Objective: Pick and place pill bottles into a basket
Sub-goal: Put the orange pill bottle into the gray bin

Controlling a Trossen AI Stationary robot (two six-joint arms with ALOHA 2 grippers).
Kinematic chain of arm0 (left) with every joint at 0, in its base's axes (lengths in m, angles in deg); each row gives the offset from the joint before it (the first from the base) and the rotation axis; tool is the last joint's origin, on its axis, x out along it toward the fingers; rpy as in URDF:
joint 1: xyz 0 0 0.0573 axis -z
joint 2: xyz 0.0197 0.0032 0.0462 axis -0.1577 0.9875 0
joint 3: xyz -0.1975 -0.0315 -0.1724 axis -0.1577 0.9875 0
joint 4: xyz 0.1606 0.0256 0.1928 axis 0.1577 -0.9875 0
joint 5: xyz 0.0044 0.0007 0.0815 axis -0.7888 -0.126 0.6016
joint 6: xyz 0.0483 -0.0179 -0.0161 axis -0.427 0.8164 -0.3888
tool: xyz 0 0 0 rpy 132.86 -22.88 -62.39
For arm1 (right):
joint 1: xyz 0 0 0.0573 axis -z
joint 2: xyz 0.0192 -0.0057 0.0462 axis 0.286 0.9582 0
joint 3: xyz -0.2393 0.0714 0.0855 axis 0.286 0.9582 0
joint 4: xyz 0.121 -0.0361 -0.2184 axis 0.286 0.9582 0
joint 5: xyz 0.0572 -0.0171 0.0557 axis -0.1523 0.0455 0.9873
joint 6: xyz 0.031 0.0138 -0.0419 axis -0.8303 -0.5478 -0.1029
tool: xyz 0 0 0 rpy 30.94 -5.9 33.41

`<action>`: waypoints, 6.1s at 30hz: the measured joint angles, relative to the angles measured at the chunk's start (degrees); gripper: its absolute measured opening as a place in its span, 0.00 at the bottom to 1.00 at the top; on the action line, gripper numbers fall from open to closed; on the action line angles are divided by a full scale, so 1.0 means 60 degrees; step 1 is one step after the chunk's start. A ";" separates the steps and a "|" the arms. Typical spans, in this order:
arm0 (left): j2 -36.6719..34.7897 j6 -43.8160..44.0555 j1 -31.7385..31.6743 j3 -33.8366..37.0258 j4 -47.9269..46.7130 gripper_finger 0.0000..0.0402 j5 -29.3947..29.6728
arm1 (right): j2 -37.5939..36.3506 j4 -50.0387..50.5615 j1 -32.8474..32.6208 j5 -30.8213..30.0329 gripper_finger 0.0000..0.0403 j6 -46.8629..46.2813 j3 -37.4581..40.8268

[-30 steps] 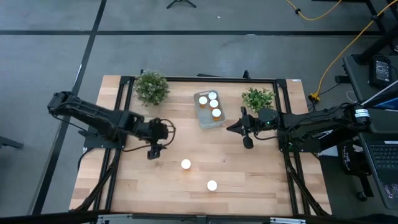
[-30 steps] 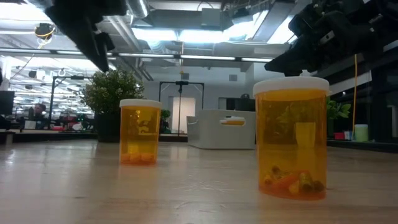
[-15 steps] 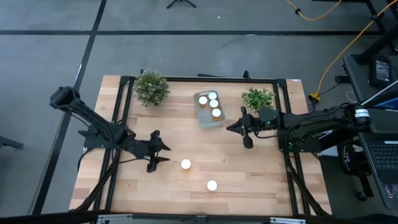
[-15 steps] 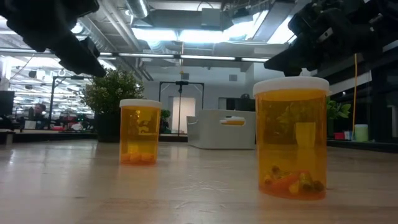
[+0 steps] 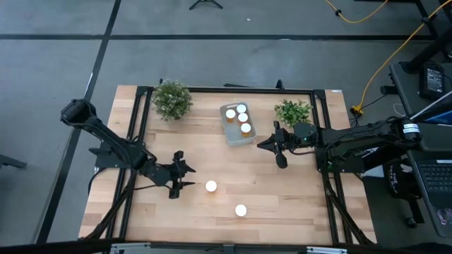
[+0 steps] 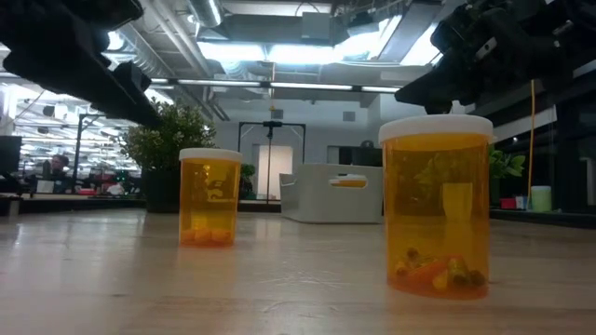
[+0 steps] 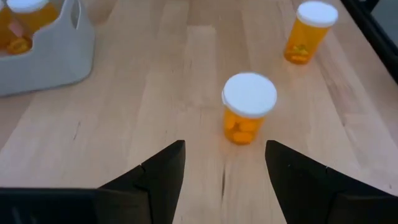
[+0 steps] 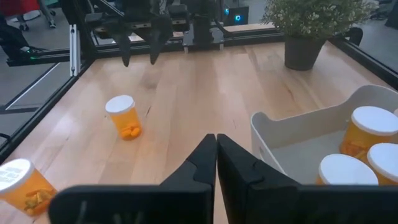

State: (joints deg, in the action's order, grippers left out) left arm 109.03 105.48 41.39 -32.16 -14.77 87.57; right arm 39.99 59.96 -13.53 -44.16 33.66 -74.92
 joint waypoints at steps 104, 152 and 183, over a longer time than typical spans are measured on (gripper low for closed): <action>0.4377 -0.0939 -0.1231 -0.3177 -0.0464 0.72 -0.2176 | -0.0003 -0.0004 -0.0004 0.0004 0.04 -0.0248 0.0000; 0.4377 -0.1349 -0.1235 -0.3177 -0.0468 0.58 -0.2150 | -0.0001 0.0000 -0.0003 0.0004 0.04 -0.0248 0.0000; 0.1331 -0.2852 -0.1793 -0.3177 -0.1557 0.52 -0.0943 | 0.0000 0.0004 -0.0001 0.0002 0.04 -0.0249 0.0000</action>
State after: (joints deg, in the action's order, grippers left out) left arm 117.02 88.37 30.63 -51.22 -24.11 81.91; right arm 39.99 59.98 -13.53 -44.14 32.17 -74.92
